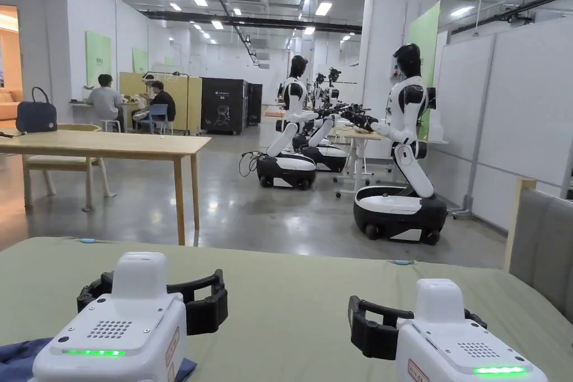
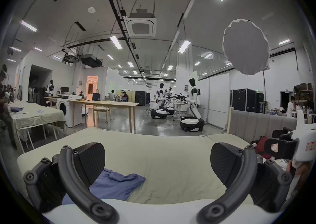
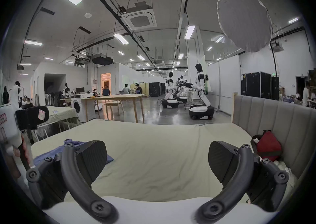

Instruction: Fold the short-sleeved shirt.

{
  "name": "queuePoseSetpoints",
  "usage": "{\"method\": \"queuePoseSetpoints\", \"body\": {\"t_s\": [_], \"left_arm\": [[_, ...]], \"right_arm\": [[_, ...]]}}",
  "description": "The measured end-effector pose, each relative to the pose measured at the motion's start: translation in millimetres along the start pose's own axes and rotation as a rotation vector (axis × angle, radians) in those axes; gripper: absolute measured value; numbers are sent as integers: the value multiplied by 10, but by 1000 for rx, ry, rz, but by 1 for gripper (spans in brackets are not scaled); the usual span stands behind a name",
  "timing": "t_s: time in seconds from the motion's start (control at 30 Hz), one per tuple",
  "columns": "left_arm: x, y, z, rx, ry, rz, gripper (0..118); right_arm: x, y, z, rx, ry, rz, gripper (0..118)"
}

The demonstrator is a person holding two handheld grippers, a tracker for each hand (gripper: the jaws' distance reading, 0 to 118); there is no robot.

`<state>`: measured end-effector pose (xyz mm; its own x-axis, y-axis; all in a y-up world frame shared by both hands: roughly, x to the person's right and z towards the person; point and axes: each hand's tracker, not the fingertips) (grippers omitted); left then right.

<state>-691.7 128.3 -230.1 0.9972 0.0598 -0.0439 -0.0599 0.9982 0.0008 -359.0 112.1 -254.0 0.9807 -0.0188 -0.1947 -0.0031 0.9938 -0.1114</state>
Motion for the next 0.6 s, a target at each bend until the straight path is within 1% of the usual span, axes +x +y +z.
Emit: {"method": "queuePoseSetpoints", "body": {"t_s": [0.03,0.17,0.27,0.53,0.57,0.6], "left_arm": [[-25,24,1,5,-4,-1,118],[-36,70,-18,5,18,-34,118],[-49,28,-27,-11,13,-23,118],[-37,-74,-33,-34,17,-31,118],[-23,-77,-32,-35,34,-40,116],[-25,-76,-21,-33,27,-42,101]], "right_arm": [[-2,13,0,8,-17,5,118],[-40,62,2,-2,-27,4,118],[-56,51,1,-3,-49,6,118],[-63,16,-17,-17,-53,17,118],[-63,16,-18,-26,-46,19,118],[-66,17,-13,-31,-46,21,112]]}}
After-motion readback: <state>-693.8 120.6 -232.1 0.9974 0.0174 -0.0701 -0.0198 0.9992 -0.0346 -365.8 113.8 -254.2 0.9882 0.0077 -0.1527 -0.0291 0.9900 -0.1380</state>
